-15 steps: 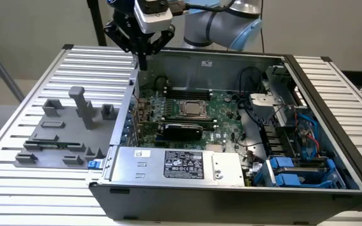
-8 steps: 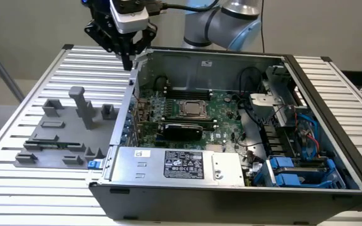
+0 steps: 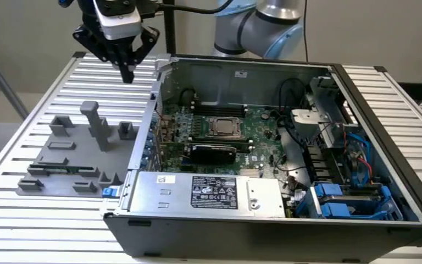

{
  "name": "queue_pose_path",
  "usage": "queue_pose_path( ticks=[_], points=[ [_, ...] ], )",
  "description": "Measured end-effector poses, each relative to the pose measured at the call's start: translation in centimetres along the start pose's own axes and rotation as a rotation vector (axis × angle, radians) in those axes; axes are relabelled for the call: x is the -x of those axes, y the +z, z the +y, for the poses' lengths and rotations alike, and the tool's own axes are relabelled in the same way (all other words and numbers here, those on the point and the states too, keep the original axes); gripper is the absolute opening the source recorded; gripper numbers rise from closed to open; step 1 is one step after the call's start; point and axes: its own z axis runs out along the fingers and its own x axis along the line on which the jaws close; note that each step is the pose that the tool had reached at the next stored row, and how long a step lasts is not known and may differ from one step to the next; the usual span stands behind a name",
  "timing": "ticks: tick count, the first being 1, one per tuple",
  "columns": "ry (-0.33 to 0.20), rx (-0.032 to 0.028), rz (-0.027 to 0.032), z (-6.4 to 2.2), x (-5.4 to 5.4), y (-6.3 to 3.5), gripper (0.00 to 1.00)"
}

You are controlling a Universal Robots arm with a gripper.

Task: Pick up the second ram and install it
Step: 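Reach for the second ram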

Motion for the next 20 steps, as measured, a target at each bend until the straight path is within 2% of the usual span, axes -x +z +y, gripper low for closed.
queue_pose_path(
  ticks=[11,20],
  points=[
    [0.0,-0.0009,-0.001,-1.37,-4.9,-0.1,0.0],
    [0.0,-0.0022,-0.0002,-2.43,-8.5,0.45,0.0]
  ],
)
